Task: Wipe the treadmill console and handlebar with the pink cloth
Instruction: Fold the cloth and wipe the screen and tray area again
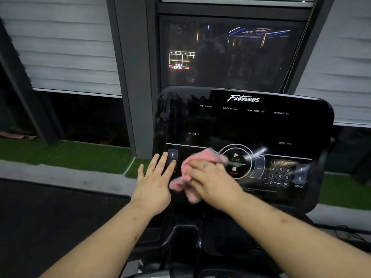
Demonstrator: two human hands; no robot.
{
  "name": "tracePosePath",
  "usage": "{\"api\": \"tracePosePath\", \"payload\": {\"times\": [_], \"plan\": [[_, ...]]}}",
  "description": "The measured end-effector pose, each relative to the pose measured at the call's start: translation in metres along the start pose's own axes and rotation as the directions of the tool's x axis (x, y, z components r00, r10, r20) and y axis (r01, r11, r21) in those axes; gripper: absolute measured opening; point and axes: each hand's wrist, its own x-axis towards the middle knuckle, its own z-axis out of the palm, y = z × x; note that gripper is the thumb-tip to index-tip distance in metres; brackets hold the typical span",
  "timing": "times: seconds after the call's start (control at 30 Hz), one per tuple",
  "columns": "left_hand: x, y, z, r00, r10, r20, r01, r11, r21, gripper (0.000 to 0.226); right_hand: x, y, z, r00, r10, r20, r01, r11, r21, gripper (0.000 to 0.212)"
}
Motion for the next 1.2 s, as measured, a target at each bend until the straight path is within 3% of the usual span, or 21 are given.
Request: {"api": "tracePosePath", "payload": {"times": [0.07, 0.13, 0.33, 0.47, 0.57, 0.63, 0.73, 0.83, 1.07, 1.2], "plan": [[-0.001, 0.000, 0.000, 1.000, 0.002, 0.012, -0.002, 1.000, 0.001, 0.095, -0.014, -0.020, 0.018, 0.986, 0.002, 0.164, -0.005, 1.000, 0.018, 0.039], [-0.001, 0.000, 0.000, 1.000, 0.005, -0.001, -0.005, 1.000, -0.006, 0.095, -0.024, -0.029, 0.033, 0.961, 0.064, 0.268, -0.105, 0.985, 0.140, 0.039], [0.000, 0.005, 0.004, 0.999, -0.028, -0.034, 0.028, 0.999, -0.016, 0.092, -0.038, -0.018, 0.031, 0.877, 0.208, 0.432, -0.316, 0.929, 0.194, 0.051], [0.001, 0.020, 0.010, 0.996, -0.038, -0.084, 0.037, 0.999, -0.020, 0.084, -0.074, 0.005, 0.013, 0.841, 0.297, 0.453, -0.424, 0.881, 0.210, 0.035], [-0.003, 0.038, 0.022, 0.988, 0.047, -0.150, -0.053, 0.998, -0.032, 0.081, -0.101, 0.024, 0.000, 0.817, 0.338, 0.468, -0.466, 0.864, 0.190, 0.071], [-0.008, 0.053, 0.030, 0.979, 0.132, -0.153, -0.136, 0.991, -0.016, 0.078, -0.115, 0.035, -0.011, 0.799, 0.360, 0.481, -0.482, 0.862, 0.157, 0.080], [-0.013, 0.070, 0.036, 0.975, 0.200, -0.101, -0.199, 0.980, 0.020, 0.073, -0.135, 0.053, -0.027, 0.768, 0.383, 0.513, -0.539, 0.819, 0.195, 0.057], [-0.014, 0.074, 0.038, 0.972, 0.213, -0.096, -0.211, 0.977, 0.029, 0.071, -0.157, 0.075, -0.035, 0.761, 0.364, 0.536, -0.498, 0.859, 0.124, 0.034], [-0.026, 0.078, 0.042, 0.978, 0.204, -0.051, -0.203, 0.979, 0.018, 0.066, -0.172, 0.074, -0.021, 0.786, 0.350, 0.509, -0.460, 0.882, 0.103, 0.054], [-0.040, 0.075, 0.046, 0.979, 0.201, -0.006, -0.201, 0.979, 0.007, 0.063, -0.135, 0.047, -0.012, 0.836, 0.319, 0.447, -0.404, 0.908, 0.107, 0.048]]}}
